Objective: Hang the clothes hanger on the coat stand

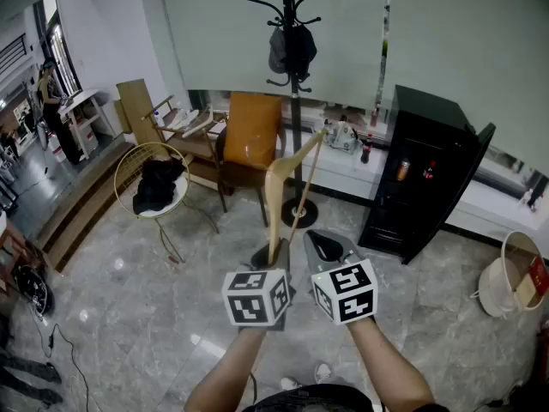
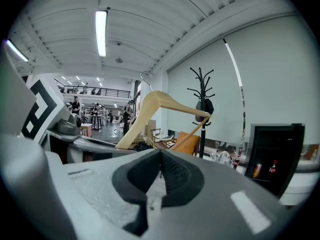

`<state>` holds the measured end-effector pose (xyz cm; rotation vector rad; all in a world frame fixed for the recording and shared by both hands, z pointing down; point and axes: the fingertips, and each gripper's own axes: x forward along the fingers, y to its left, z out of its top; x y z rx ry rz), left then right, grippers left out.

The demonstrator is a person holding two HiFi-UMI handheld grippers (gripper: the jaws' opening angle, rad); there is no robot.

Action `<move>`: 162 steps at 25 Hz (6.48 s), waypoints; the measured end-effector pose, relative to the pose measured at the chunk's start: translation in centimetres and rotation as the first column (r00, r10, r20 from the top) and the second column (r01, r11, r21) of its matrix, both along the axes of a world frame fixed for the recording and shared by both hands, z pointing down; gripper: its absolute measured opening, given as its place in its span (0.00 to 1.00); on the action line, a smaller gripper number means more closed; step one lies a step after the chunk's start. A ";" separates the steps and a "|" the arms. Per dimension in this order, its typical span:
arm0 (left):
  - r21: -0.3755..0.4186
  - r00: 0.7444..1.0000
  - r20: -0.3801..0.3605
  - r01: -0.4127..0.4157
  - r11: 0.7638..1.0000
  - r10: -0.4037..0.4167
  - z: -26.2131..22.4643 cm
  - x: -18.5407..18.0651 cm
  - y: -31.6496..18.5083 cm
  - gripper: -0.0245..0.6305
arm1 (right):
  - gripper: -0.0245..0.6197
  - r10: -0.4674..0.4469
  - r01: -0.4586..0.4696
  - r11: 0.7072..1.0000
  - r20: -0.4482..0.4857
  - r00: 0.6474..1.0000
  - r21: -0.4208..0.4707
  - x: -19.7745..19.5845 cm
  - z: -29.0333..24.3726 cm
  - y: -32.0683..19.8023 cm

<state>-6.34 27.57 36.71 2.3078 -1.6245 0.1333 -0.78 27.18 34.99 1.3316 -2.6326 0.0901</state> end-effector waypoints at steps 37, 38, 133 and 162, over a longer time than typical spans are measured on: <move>-0.036 0.997 0.042 0.062 0.997 -0.061 2.1 6.0 -20.5 0.10 | 0.04 -0.081 0.083 0.995 0.043 0.996 -0.046 5.9 1.7 -22.3; -0.037 0.997 0.040 0.067 0.997 -0.066 2.1 6.3 -21.1 0.10 | 0.04 -0.088 0.090 0.995 0.042 0.995 -0.048 6.1 1.7 -22.9; -0.184 0.964 0.042 -0.251 0.950 0.263 11.2 0.2 -59.8 0.10 | 0.04 0.151 -0.150 0.985 0.006 0.989 -0.083 0.2 4.1 -62.2; -0.210 0.950 0.059 -0.287 0.935 0.305 14.1 2.1 -67.5 0.10 | 0.04 0.105 -0.103 0.990 0.024 0.994 -0.099 1.8 5.2 -70.0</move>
